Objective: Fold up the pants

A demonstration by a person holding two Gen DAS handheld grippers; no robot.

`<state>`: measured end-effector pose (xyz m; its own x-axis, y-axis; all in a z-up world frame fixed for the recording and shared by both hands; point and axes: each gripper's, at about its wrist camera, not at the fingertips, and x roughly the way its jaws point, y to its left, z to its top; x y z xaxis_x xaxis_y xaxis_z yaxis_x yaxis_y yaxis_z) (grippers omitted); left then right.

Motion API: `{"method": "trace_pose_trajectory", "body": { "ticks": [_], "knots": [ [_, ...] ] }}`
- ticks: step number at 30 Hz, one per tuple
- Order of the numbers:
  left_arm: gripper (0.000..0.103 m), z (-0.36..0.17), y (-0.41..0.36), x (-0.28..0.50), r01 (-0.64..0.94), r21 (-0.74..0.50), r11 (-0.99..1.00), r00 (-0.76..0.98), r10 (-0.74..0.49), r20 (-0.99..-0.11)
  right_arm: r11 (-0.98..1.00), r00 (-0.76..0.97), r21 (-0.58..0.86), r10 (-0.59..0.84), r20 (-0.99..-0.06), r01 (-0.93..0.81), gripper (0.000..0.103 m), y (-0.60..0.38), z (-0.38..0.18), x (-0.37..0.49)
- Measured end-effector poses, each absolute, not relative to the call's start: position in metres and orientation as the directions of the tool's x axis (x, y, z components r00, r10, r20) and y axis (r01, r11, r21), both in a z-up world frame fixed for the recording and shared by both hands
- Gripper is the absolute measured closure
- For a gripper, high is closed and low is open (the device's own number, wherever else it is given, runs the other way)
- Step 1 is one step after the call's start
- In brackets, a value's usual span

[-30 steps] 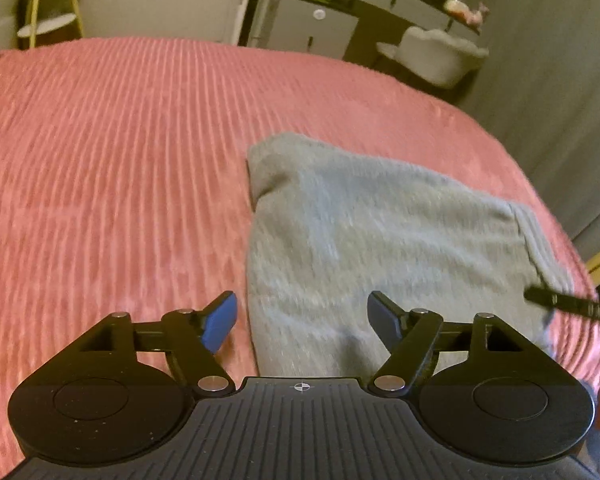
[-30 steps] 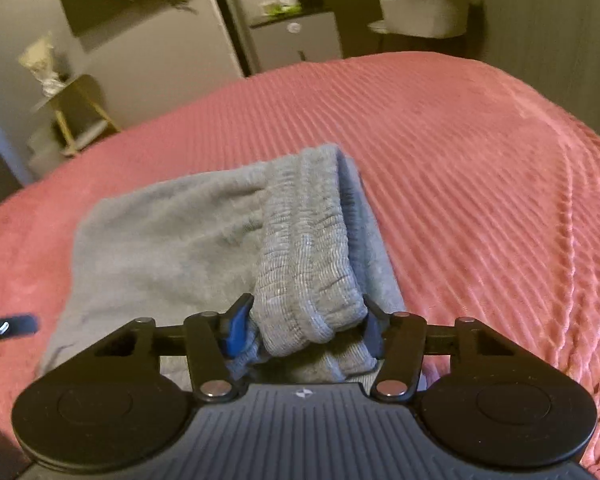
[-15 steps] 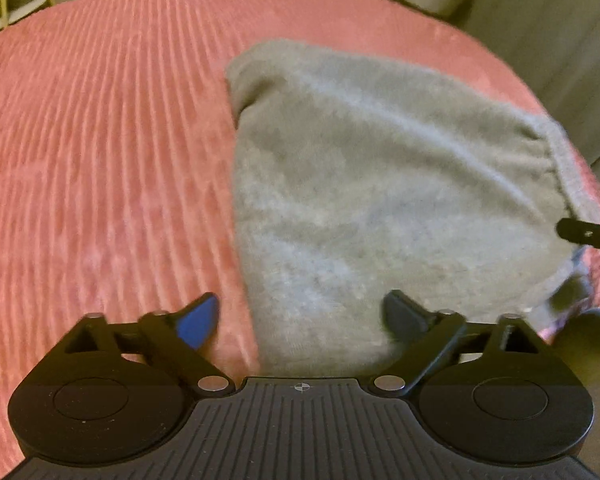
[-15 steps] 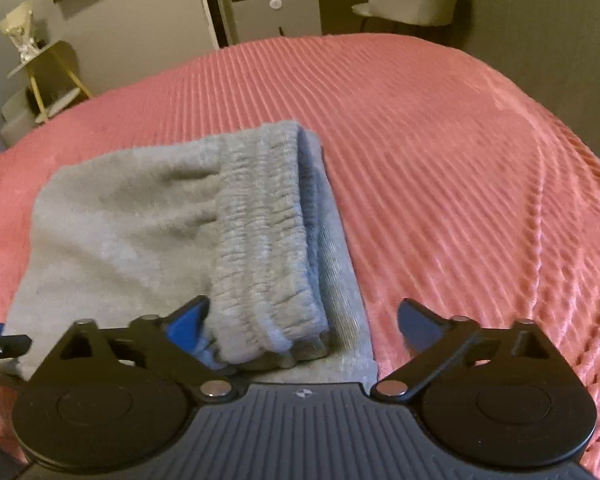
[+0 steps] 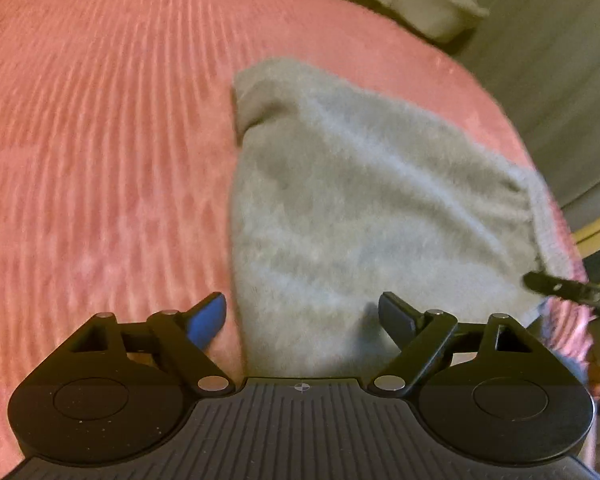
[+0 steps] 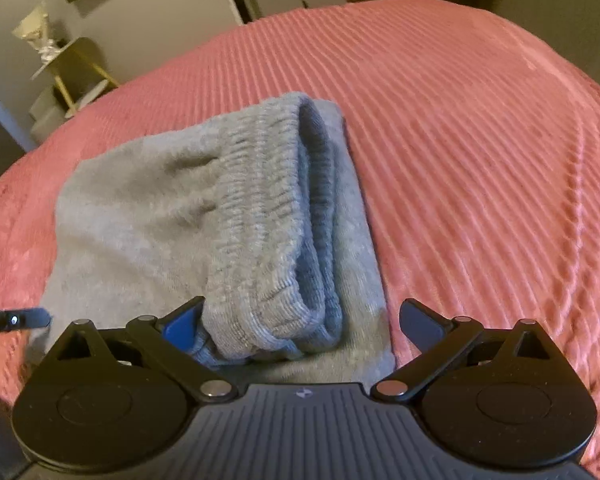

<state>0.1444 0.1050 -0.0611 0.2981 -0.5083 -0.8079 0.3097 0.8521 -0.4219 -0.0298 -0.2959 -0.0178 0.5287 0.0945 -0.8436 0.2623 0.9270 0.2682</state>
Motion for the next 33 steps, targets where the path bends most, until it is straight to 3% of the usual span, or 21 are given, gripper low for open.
{"method": "trace_pose_trajectory", "body": {
  "ticks": [7, 13, 18, 26, 31, 33],
  "knots": [
    [0.007, -0.080, 0.101, 0.168, 0.313, -0.471, 0.825, 0.230, -0.547, -0.805, 0.872, 0.572, 0.424, 0.223, -0.790, 0.246, 0.002, -0.323, -0.032, -0.014],
    [0.007, -0.099, 0.120, 0.195, 0.218, -0.647, 0.730, 0.150, -0.681, -0.717, 0.812, 0.553, 0.549, 0.370, -0.747, 0.199, 0.002, -0.347, -0.057, 0.006],
    [0.005, -0.123, 0.124, 0.219, 0.175, -0.754, 0.633, 0.080, -0.773, -0.630, 0.784, 0.552, 0.594, 0.420, -0.720, 0.179, 0.002, -0.358, -0.067, 0.022],
    [0.003, -0.117, 0.090, 0.225, 0.299, -0.752, 0.587, 0.046, -0.796, -0.603, 0.747, 0.519, 0.643, 0.488, -0.702, 0.167, 0.002, -0.366, -0.084, 0.052],
    [0.003, -0.131, 0.098, 0.240, 0.201, -0.854, 0.481, 0.047, -0.875, -0.482, 0.738, 0.525, 0.655, 0.498, -0.691, 0.162, 0.002, -0.368, -0.088, 0.051],
    [0.003, -0.134, 0.092, 0.240, 0.212, -0.852, 0.479, 0.039, -0.875, -0.483, 0.742, 0.517, 0.647, 0.490, -0.702, 0.176, 0.002, -0.368, -0.089, 0.051]
  ]
}}
